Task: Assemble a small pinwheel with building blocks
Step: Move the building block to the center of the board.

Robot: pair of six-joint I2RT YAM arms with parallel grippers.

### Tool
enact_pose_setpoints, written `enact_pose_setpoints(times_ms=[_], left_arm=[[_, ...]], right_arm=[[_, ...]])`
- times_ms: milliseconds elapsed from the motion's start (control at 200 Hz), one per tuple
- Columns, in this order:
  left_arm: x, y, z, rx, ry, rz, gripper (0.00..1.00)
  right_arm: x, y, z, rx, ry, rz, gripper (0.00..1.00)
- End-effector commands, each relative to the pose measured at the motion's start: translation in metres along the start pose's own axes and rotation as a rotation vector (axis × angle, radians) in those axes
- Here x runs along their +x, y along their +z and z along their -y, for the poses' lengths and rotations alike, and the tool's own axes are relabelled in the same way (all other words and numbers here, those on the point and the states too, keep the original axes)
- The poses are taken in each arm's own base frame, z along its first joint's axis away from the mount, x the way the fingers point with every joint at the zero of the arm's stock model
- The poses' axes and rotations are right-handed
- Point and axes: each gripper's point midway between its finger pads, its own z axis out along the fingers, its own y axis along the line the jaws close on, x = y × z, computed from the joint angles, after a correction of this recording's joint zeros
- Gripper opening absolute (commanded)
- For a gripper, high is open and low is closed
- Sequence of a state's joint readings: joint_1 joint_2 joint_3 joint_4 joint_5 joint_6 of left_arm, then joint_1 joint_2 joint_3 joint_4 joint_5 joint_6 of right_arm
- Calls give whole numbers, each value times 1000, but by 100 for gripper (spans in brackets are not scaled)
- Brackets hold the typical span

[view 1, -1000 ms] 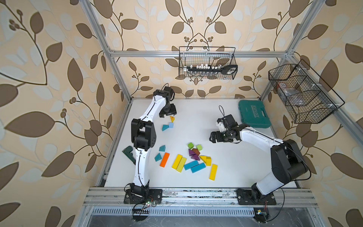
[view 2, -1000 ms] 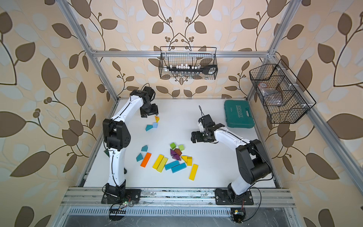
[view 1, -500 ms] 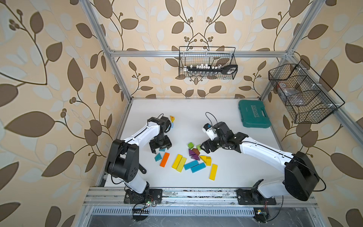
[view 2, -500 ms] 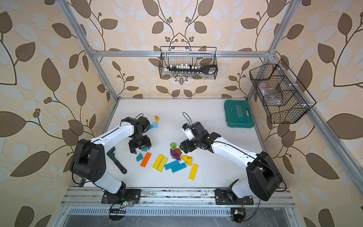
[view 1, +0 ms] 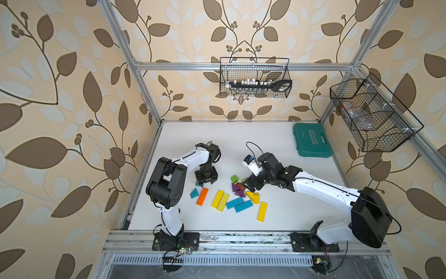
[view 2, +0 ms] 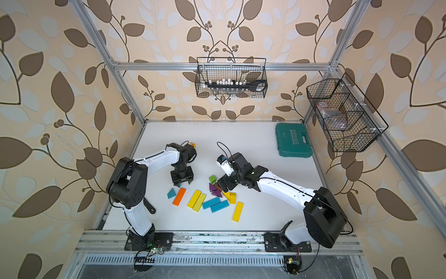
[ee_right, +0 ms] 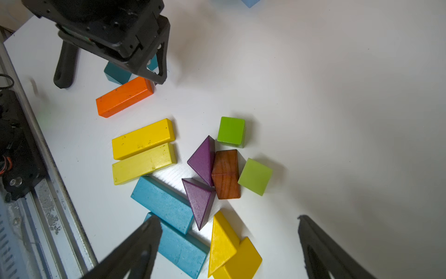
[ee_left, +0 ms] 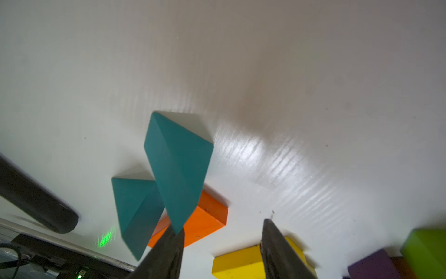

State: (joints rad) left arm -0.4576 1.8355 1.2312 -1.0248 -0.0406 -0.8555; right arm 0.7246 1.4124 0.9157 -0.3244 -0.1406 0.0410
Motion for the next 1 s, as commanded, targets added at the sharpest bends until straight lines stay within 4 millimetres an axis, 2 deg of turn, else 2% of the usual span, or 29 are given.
enact_pose_setpoints(times_ms=[0,95,185,240,375,495,635,820,880,945,1000], left_arm=[[-11,-2,-2,-25,-20,30,53],[-18,1,-6,-54,-34,35,52],[-26,-1,-9,-64,-47,54,66],[-31,-2,-10,-62,-53,65,68],[-38,0,-12,-58,-69,71,68],[-42,3,-8,-56,-54,67,60],[-43,4,9,6,-18,52,55],[-51,-7,48,84,98,77,47],[-54,-8,55,84,112,75,45],[-55,-9,63,98,130,68,46],[-56,-10,65,100,143,67,51]], right_arm=[[2,-6,2,23,-24,15,90],[3,-7,2,22,-28,15,91],[4,-7,1,19,-36,15,92],[4,-6,1,14,-41,16,92],[5,-5,-1,1,-47,20,92],[4,-4,-4,-17,-51,30,93],[5,-3,-8,-40,-61,38,93],[5,-4,-9,-47,-60,47,92],[5,-5,-8,-42,-56,46,93],[7,-5,-7,-35,-54,44,93],[9,-6,-7,-32,-51,44,93]])
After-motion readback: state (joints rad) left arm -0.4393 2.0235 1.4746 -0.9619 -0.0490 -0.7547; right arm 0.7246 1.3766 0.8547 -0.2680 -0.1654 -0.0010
